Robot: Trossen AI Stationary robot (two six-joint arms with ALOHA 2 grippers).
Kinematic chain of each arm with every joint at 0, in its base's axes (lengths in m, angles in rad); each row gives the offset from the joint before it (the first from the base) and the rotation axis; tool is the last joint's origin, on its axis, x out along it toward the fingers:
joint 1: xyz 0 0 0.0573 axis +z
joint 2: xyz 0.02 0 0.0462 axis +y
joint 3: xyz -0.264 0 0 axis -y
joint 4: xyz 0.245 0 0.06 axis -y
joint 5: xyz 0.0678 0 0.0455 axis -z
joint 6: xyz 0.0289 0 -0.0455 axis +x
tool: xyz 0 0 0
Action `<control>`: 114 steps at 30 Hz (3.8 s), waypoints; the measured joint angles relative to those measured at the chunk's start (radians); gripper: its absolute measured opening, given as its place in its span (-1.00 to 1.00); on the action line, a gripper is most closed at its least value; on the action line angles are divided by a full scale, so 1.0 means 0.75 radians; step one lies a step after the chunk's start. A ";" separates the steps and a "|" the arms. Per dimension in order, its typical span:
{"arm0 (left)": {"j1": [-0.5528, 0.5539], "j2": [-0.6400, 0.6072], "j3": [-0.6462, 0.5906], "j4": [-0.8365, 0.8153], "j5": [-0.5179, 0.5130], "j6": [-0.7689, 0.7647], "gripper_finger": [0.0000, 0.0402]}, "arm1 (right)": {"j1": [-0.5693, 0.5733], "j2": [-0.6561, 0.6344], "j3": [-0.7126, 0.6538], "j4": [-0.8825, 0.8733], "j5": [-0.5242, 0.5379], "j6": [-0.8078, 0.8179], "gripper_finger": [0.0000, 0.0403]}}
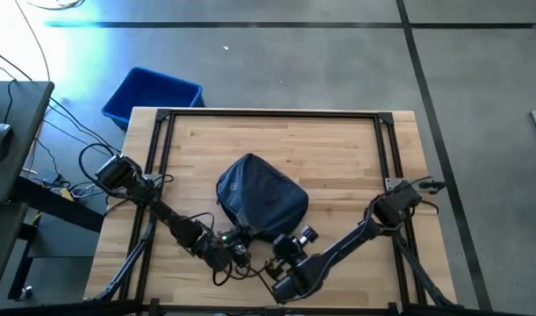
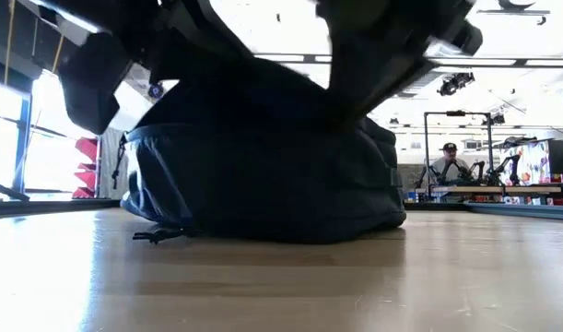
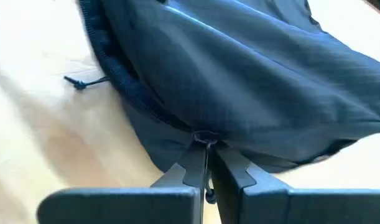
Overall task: Unpack backpack
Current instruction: Open the black backpack
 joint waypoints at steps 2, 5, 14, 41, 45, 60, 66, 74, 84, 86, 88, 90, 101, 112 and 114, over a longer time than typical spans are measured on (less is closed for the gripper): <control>-0.012 0.000 0.000 0.009 -0.017 0.001 -1.00 | 0.022 -0.026 0.000 -0.039 -0.003 0.000 -0.99; -0.037 -0.001 0.000 0.048 -0.037 0.039 -1.00 | 0.049 -0.042 0.000 -0.106 -0.003 0.000 -1.00; -0.098 -0.008 0.000 0.153 -0.145 0.109 -1.00 | 0.061 -0.044 -0.002 -0.172 -0.036 -0.134 -1.00; -0.133 -0.261 -0.007 -0.230 0.468 -0.163 -0.92 | -0.052 -0.063 -0.004 -0.300 -0.111 -0.391 -1.00; -0.098 -0.258 -0.007 -0.176 0.514 -0.021 -0.72 | -0.020 -0.063 -0.004 -0.268 -0.129 -0.385 -1.00; 0.078 0.016 -0.006 0.226 0.535 0.265 -0.06 | 0.026 -0.063 -0.002 -0.146 -0.128 -0.399 -1.00; 0.087 0.068 -0.005 0.350 0.459 0.289 -0.06 | 0.025 -0.063 -0.002 -0.079 -0.122 -0.460 -1.00; 0.090 0.122 0.039 0.382 0.483 0.169 -0.72 | 0.019 -0.063 -0.002 -0.039 -0.120 -0.499 -1.00; -0.089 0.115 0.042 0.361 0.175 0.230 -1.00 | 0.040 -0.063 -0.001 -0.243 -0.102 -0.350 -1.00; -0.126 0.100 0.042 0.341 0.133 0.228 -1.00 | 0.042 -0.063 -0.001 -0.286 -0.103 -0.327 -1.00; -0.165 0.077 0.042 0.310 0.085 0.211 -1.00 | 0.040 -0.064 -0.010 -0.293 -0.101 -0.317 -1.00; -0.205 0.051 0.037 0.277 0.033 0.184 -1.00 | 0.038 -0.073 -0.044 -0.299 -0.097 -0.322 -1.00; -0.342 -0.182 -0.078 0.270 -0.353 0.168 -1.00 | -0.041 -0.349 -0.496 0.074 -0.003 -0.452 -1.00; -0.348 -0.593 -0.252 0.302 -0.489 0.171 -1.00 | -0.129 -0.565 -0.816 0.582 -0.123 -0.877 -1.00; -0.363 -0.672 -0.274 0.330 -0.422 0.168 -1.00 | -0.128 -0.567 -0.825 0.568 -0.201 -0.926 -1.00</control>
